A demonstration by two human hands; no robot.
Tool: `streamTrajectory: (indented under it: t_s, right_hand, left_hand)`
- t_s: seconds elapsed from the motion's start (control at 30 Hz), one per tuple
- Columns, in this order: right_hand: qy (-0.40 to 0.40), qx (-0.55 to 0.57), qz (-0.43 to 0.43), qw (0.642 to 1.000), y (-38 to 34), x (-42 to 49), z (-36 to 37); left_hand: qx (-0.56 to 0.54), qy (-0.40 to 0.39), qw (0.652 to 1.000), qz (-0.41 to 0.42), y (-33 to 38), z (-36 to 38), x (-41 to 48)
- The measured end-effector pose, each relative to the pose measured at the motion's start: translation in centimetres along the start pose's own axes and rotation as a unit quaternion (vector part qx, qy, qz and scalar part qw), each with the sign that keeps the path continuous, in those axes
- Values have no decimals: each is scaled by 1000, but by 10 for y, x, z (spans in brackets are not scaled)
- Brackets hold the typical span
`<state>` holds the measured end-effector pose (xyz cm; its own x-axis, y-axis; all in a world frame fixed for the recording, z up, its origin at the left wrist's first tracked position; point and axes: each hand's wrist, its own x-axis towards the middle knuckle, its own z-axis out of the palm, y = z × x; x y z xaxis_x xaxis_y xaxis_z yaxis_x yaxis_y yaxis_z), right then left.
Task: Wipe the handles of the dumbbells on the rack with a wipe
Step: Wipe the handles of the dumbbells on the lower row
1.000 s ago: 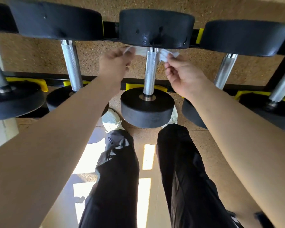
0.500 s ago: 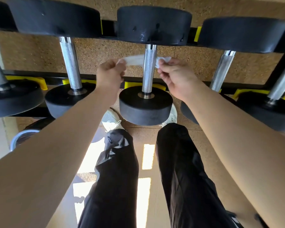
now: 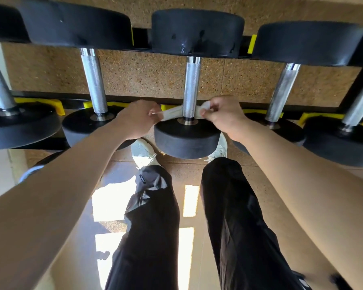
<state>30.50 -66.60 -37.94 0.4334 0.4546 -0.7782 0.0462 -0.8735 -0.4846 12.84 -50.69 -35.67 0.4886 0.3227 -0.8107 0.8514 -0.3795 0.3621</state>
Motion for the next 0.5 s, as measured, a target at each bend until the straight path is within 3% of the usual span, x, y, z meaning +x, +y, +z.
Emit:
streamTrajectory:
  t_s: [0.17, 0.5]
  right_hand:
    - [-33, -146, -20, 989, 9, -6, -29]
    - [-40, -164, -34, 985, -13, 0, 2]
  left_hand:
    - [42, 17, 998, 32, 23, 3, 3]
    - [24, -37, 997, 56, 21, -5, -17]
